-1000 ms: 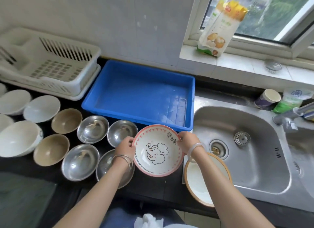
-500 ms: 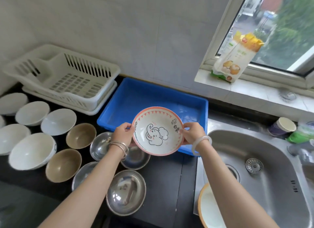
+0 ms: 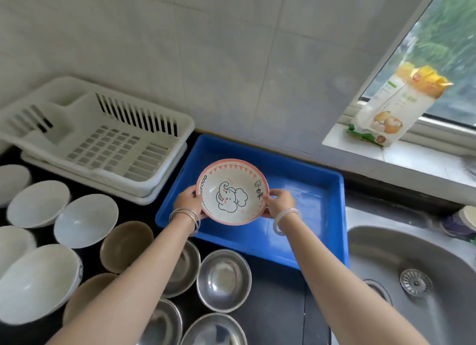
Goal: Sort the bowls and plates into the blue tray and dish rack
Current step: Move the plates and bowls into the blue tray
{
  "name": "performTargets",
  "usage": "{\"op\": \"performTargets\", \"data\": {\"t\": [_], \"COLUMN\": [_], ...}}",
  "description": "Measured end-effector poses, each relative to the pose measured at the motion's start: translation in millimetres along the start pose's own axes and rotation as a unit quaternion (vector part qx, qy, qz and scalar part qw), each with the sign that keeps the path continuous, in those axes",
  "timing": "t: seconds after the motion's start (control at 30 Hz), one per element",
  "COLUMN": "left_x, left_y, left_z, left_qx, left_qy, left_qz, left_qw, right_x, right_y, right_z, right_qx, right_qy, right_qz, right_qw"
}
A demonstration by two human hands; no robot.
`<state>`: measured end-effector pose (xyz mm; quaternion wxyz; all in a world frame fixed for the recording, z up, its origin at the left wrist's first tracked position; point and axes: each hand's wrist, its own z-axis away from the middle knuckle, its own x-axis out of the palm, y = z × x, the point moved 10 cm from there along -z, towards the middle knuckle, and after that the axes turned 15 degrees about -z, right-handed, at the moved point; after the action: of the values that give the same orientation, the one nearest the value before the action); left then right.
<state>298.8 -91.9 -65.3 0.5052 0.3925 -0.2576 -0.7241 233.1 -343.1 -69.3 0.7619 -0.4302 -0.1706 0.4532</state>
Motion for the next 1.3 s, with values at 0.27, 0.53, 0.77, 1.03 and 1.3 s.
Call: {"op": "performTargets", "data": {"t": [0.27, 0.53, 0.77, 1.03, 1.3], "left_x": [3.6, 0.1, 16.7, 20.1, 22.6], "left_y": [-14.3, -25.8, -43.7, -35.2, -29.7], "left_z": [-32.7, -46.1, -40.5, -44.2, -52.7], "left_qx": [-0.02, -0.036, -0.103, -0.076, -0.067], "left_qy": [0.006, 0.007, -0.06, -0.035, 0.005], "left_qz": [-0.015, 0.005, 0.126, 0.201, 0.216], "left_qw": [1.0, 0.999, 0.985, 0.976, 0.974], "right_x": [18.7, 31.3, 47.9, 72.5, 76.5], "right_y": [19.0, 29.5, 49.8, 34.8, 26.8], "right_z": [-26.0, -24.9, -10.9, -18.9, -24.9], "right_qx": [0.033, 0.041, 0.088, 0.085, 0.087], "right_qy": [0.007, -0.011, -0.071, -0.051, -0.025], "right_qz": [-0.01, -0.113, -0.252, -0.326, -0.33], "right_qw": [0.999, 0.993, 0.961, 0.94, 0.94]}}
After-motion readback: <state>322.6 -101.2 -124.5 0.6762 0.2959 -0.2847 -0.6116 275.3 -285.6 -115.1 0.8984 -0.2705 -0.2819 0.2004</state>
